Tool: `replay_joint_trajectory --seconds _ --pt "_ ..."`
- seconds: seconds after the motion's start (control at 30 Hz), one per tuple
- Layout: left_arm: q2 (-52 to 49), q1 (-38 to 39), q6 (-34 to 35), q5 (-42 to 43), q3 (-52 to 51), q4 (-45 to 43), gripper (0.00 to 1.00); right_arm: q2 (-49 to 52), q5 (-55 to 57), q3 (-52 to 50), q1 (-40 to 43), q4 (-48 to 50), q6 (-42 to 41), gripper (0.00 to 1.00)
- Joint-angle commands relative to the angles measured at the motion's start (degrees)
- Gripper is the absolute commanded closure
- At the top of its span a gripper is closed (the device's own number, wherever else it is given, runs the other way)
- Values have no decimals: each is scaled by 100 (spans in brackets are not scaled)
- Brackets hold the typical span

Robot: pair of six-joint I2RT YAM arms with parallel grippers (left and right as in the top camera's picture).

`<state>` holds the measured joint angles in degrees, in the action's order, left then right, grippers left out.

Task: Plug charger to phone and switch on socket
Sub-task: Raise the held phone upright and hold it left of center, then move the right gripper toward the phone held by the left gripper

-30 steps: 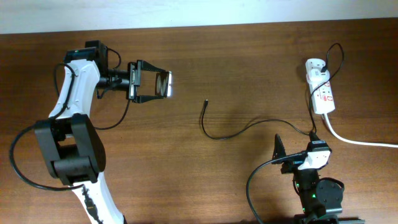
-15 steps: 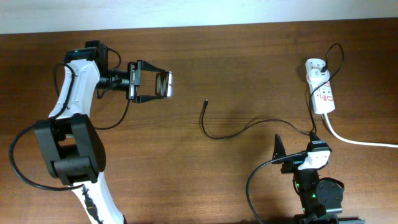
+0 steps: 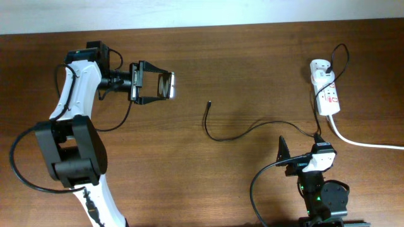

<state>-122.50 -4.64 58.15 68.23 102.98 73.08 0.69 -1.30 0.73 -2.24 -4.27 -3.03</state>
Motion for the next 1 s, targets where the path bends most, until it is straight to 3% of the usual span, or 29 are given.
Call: replay_joint_trajectory --seconds 0.0,0.77,0.87,0.97 --pt "-28 -42 55 295 160 7 81 -37 50 -42 -28 -17 -20 1" --pt "-28 -39 55 234 160 7 79 -33 179 -4 -31 24 -39 1" --pt "-28 -42 55 236 160 7 79 -33 177 463 -31 -160 -39 1" --pt "-28 -42 55 256 160 7 80 -33 181 1305 -31 -988 -37 1"
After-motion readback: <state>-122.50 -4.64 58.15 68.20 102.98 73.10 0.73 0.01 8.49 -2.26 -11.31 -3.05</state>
